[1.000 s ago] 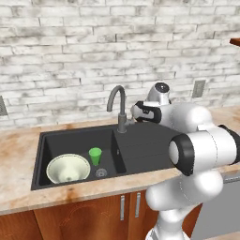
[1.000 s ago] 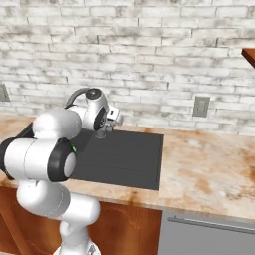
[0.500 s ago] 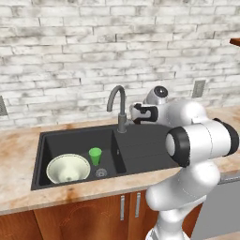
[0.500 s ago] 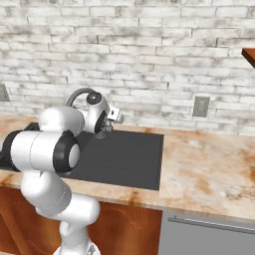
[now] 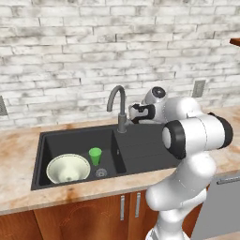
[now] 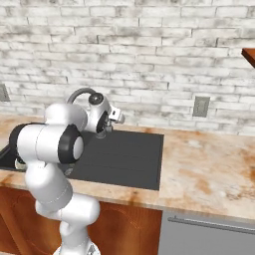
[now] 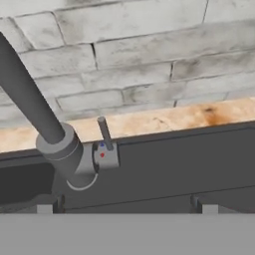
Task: Pick the cup and bowl and place them in the sink. Then turn on the water.
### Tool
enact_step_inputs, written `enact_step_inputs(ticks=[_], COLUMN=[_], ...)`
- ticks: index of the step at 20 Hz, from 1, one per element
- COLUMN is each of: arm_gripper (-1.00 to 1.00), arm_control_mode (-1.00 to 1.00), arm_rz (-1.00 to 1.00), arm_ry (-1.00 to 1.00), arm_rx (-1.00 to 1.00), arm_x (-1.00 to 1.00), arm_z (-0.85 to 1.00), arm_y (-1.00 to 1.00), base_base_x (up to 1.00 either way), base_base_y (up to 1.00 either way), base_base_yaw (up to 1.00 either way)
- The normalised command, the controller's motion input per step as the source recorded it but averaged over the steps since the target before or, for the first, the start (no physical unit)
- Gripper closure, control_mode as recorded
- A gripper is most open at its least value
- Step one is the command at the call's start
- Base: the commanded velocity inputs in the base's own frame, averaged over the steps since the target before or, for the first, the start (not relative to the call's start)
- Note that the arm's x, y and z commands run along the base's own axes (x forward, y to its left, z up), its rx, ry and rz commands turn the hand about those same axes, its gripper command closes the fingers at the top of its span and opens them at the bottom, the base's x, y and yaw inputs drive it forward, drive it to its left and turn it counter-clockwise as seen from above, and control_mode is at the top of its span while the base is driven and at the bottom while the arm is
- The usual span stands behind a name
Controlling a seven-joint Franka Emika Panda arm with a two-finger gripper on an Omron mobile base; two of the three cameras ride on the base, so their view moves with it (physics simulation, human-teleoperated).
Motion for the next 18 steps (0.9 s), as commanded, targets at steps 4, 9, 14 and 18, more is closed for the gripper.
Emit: enact_step_inputs(ticks=[4, 9, 14, 18], arm_gripper=[-1.00, -1.00, -1.00, -1.00], arm_control_mode=[-1.00, -1.00, -1.00, -1.00], arm_rz=[-0.05, -0.07, 0.00, 0.08], arm_ry=[0.24, 0.19, 0.03, -0.15], arm_rx=[0.00, 0.00, 0.01, 0.17], arm_x=[0.26, 0.02, -0.09, -0.61], arm_z=[-0.24, -0.44, -0.14, 0.35], arm_y=[-0.30, -0.11, -0.04, -0.13], base_base_x=[0.00, 0.00, 0.00, 0.00], base_base_y=[0.00, 0.00, 0.00, 0.00], base_base_yaw=[0.00, 0.00, 0.00, 0.00])
